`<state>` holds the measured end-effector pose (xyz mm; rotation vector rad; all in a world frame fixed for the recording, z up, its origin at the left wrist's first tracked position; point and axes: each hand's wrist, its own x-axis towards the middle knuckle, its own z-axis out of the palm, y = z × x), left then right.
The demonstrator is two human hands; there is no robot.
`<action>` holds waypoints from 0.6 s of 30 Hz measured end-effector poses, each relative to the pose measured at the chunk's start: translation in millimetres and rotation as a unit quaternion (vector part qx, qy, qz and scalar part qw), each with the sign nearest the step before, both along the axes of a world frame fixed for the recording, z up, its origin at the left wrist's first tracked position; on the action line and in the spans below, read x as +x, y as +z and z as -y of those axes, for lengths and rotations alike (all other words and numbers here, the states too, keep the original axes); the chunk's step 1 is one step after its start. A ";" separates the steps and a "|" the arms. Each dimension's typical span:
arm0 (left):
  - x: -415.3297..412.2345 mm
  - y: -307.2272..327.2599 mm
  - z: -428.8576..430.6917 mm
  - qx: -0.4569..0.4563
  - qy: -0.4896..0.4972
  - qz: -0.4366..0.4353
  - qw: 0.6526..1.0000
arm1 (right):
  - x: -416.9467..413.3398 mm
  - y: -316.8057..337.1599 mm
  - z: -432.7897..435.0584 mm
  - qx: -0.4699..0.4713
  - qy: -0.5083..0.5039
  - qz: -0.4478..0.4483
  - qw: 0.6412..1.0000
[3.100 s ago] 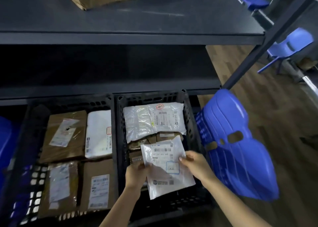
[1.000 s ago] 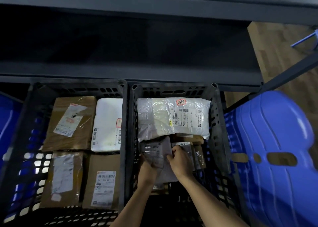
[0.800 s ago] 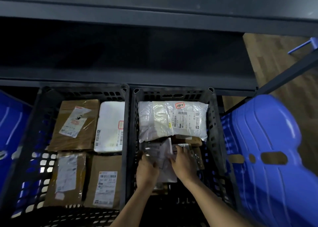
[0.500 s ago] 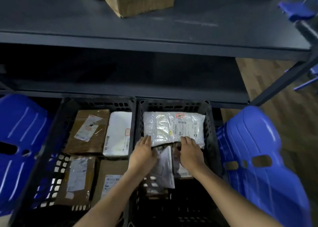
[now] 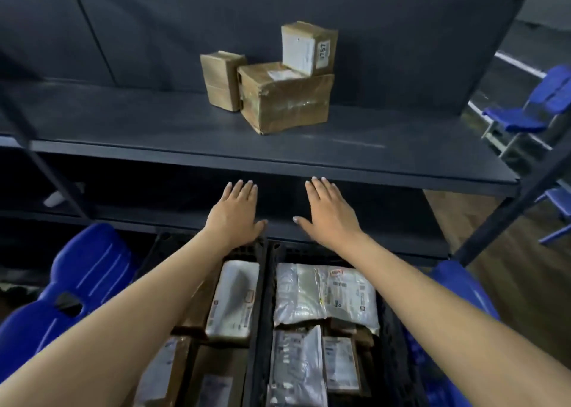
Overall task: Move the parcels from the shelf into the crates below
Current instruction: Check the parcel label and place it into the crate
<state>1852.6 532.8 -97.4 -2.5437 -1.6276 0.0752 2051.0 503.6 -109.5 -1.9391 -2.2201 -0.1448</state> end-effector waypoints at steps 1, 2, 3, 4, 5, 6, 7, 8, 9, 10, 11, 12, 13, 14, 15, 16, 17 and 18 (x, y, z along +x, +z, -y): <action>-4.6 5.2 -4.7 0.000 0.005 0.000 1.000 | -3.3 7.9 -6.6 -0.002 -0.004 0.000 1.000; -9.3 9.6 -9.1 0.001 0.007 0.003 1.000 | -6.6 14.7 -12.6 -0.004 -0.009 -0.003 1.000; -14.1 13.3 -13.7 0.006 0.006 0.008 1.000 | -10.2 20.7 -18.4 -0.003 -0.016 -0.006 1.000; -19.0 16.9 -18.6 0.012 0.002 0.013 1.000 | -14.0 26.1 -24.1 -0.001 -0.022 -0.009 1.000; -23.9 20.5 -24.2 0.017 -0.003 0.019 1.000 | -18.1 31.3 -30.1 0.001 -0.028 -0.013 1.000; -28.9 24.1 -30.6 0.020 -0.009 0.024 0.999 | -21.8 36.6 -36.4 0.004 -0.033 -0.018 0.999; -34.0 27.9 -38.2 0.022 -0.014 0.027 0.999 | -25.5 42.1 -43.4 0.006 -0.039 -0.024 0.999; -39.0 31.6 -46.5 0.023 -0.019 0.030 0.999 | -29.0 47.6 -51.0 0.009 -0.045 -0.029 0.999; -43.8 35.6 -56.2 0.025 -0.024 0.032 0.999 | -32.3 53.3 -59.4 0.013 -0.053 -0.032 0.998; -48.0 40.3 -66.8 0.027 -0.030 0.034 0.999 | -35.4 59.2 -68.5 0.020 -0.061 -0.036 0.997; -51.4 45.6 -77.8 0.030 -0.037 0.035 0.998 | -37.7 65.7 -77.9 0.031 -0.071 -0.041 0.996; -53.5 51.9 -89.6 0.036 -0.045 0.037 0.998 | -39.6 72.7 -88.0 0.043 -0.082 -0.048 0.995; -54.7 58.8 -101.8 0.043 -0.053 0.040 0.997 | -40.3 80.2 -98.0 0.055 -0.095 -0.055 0.992; -54.8 66.5 -114.3 0.050 -0.061 0.043 0.996 | -40.5 87.6 -108.0 0.064 -0.108 -0.063 0.990; -53.8 74.4 -126.7 0.058 -0.070 0.046 0.995 | -40.0 94.4 -117.7 0.073 -0.121 -0.070 0.987; -51.9 82.2 -138.4 0.066 -0.078 0.051 0.993 | -38.5 100.6 -127.2 0.080 -0.135 -0.075 0.985; -49.0 89.9 -149.3 0.074 -0.085 0.059 0.992 | -35.8 106.7 -136.5 0.086 -0.147 -0.077 0.982; -45.2 97.2 -159.4 0.082 -0.094 0.065 0.990 | -32.2 112.7 -145.1 0.089 -0.157 -0.077 0.981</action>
